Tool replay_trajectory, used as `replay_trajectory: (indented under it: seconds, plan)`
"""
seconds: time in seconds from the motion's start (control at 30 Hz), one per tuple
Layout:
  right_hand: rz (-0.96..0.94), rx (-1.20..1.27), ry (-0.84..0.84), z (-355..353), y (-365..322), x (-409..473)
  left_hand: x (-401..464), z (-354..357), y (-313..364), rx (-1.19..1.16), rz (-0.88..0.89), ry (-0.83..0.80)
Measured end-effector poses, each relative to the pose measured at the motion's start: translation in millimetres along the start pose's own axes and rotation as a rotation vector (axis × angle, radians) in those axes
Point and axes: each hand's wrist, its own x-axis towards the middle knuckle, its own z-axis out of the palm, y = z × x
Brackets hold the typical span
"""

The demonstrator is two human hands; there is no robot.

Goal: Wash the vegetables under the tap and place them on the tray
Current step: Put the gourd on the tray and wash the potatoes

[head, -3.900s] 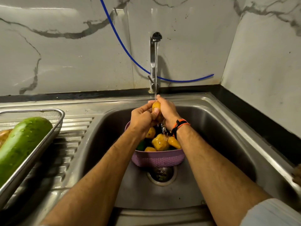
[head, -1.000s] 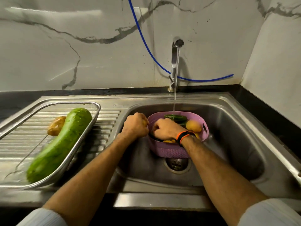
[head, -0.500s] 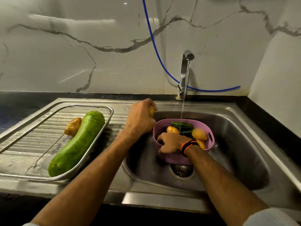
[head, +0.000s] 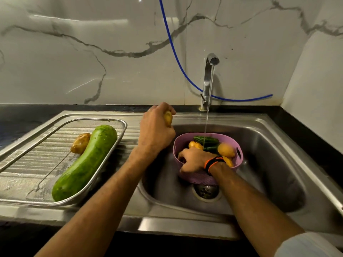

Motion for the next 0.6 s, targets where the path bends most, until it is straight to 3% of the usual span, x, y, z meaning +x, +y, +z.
replay_trajectory:
  seconds: [0.03, 0.13, 0.2, 0.43, 0.6]
  plan:
    - [0.001, 0.004, 0.0, -0.3, -0.2, -0.4, -7.2, 5.4, -2.7, 0.031, 0.005, -0.069]
    - [0.003, 0.007, -0.011, -3.0, -5.2, -3.0, -30.2, 35.6, -24.1, 0.288, -0.092, -0.527]
    - [0.002, 0.018, -0.02, -4.1, -7.0, -2.2, -37.2, 45.8, -35.4, 0.368, -0.156, -0.677]
    - [0.027, -0.026, -0.028, -6.6, -8.9, -1.8, -17.6, 24.4, -22.7, 0.231, -0.144, -0.475]
    - [0.003, 0.057, 0.172, -22.5, -23.6, -9.4, -11.7, -11.2, -24.0, 0.183, -0.155, -0.409]
